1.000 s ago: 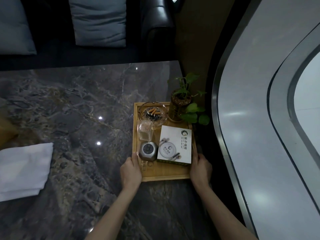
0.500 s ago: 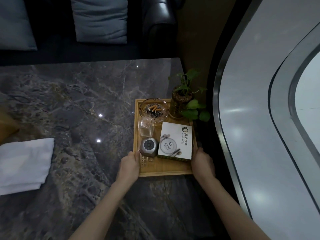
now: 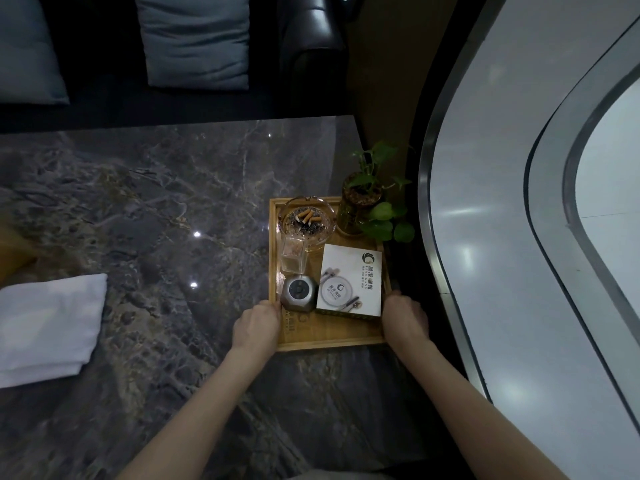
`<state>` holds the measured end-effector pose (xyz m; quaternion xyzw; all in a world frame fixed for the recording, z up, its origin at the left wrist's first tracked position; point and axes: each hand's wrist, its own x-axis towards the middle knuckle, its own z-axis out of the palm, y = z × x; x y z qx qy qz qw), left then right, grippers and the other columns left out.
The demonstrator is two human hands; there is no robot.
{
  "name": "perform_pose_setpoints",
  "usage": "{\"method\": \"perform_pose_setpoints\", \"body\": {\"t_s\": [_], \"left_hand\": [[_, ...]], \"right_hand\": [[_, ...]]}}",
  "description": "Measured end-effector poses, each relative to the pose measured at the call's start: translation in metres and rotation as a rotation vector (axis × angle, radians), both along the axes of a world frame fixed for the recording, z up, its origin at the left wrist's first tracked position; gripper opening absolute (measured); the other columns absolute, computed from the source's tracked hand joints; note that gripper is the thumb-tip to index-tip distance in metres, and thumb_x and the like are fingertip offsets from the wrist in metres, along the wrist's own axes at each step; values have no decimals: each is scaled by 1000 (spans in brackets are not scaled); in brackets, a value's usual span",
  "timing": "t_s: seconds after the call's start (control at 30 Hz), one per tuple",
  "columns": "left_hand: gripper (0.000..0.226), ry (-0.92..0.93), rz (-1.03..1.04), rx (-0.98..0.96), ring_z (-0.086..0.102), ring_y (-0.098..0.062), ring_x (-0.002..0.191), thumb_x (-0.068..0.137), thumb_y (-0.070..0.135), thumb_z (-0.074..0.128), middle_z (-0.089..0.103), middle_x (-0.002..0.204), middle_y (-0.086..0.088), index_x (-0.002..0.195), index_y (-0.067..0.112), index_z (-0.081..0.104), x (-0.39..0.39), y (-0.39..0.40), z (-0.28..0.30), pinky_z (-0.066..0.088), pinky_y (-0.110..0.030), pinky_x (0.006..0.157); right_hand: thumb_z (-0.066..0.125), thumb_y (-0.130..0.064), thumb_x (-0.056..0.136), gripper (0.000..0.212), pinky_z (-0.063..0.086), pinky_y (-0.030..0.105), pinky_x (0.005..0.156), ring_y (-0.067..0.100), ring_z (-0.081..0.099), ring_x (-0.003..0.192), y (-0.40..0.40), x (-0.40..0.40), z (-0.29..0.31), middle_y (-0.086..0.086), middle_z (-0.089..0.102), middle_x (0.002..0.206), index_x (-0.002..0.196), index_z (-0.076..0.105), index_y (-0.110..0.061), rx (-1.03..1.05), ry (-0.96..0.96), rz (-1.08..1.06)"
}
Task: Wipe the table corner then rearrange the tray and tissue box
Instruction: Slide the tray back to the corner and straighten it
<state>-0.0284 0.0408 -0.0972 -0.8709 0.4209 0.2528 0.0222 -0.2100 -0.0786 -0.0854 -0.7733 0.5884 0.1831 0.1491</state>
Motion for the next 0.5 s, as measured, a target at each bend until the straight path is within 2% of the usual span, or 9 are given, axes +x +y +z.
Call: {"method": "perform_pose_setpoints", "body": {"t_s": [0.2,0.33,0.43,0.5], "left_hand": [[43,42,90,-73,58,-37,105,99,33,23,63,111,-20,107,2,52,0,1,-1,44,-42,84],[30,34,104,-204,61,-35,92,98,32,28,63,101,-17,100,7,45,-5,11,3,45,-41,73],[19,31,124,-389,59,-28,90,95,26,40,58,103,-12,102,9,46,-14,26,2,46,-37,72],[37,23,97,-432,52,-26,110,93,29,44,52,122,-13,123,7,43,-20,36,-4,45,-35,88]], "right_hand": [[39,1,93,29,46,33,69,33,62,101,2,-4,-4,19,62,114,122,42,2,22,-55,-15],[37,-5,95,21,47,35,69,34,61,95,13,-15,-5,19,61,108,114,45,2,-9,-249,-117],[36,-2,93,28,47,38,80,33,54,106,34,-24,-13,19,54,116,119,47,0,-74,-408,-175],[36,-5,93,41,44,40,95,31,45,121,50,-30,-22,16,47,131,134,39,-5,-111,-543,-165]]}}
